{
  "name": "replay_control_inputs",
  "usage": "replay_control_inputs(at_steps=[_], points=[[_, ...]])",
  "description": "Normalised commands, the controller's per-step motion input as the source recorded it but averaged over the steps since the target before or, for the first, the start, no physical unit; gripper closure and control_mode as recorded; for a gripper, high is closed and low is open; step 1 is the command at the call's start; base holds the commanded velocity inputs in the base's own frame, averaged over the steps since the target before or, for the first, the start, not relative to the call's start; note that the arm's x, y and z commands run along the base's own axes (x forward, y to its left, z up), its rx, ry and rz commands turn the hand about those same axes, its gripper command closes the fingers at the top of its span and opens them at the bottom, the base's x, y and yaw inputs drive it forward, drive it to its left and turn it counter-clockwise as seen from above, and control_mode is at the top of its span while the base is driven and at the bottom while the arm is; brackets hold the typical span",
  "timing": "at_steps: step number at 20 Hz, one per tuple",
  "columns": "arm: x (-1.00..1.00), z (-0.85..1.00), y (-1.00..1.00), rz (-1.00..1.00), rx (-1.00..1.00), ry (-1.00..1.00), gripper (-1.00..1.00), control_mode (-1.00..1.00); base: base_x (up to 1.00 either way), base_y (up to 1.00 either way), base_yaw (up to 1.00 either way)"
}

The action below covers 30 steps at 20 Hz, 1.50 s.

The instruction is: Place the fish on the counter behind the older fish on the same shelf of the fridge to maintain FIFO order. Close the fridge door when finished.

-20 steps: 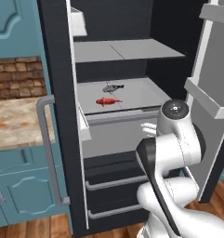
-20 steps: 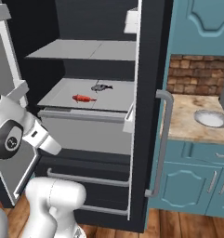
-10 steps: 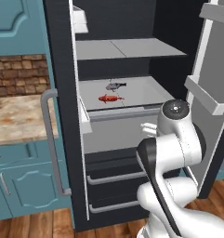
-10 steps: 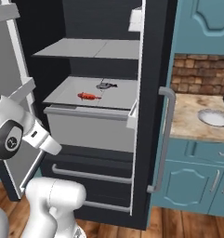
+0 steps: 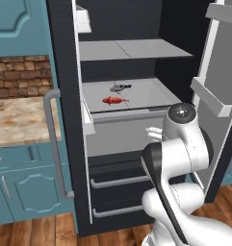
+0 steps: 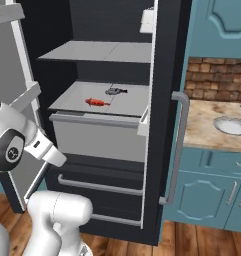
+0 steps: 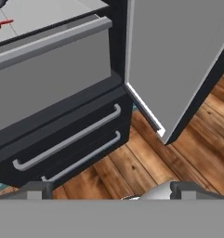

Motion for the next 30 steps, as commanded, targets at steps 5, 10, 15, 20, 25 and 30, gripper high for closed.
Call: replay_control_inputs(at_steps=[5, 10, 15, 20, 25, 30], points=[[-0.12, 0.01, -0.48, 0.0, 0.15, -0.05, -1.0, -1.0, 0.0, 0.0, 0.0], [-0.56, 0.23, -1.0, -0.15, 0.32, -0.15, -1.0, -1.0, 0.0, 0.0, 0.0], [-0.99, 0.0, -0.99, -0.22, 0.28, -0.23, -1.0, -1.0, 0.0, 0.0, 0.0], [-0.93, 0.0, -1.0, -0.19, 0.27, -0.2, -1.0, -1.0, 0.0, 0.0, 0.0], [0.0, 0.0, -0.77, -0.12, 0.21, -0.1, -1.0, -1.0, 0.0, 0.0, 0.0], [0.76, -0.07, -0.68, -0.01, 0.21, -0.02, -1.0, -1.0, 0.0, 0.0, 0.0]])
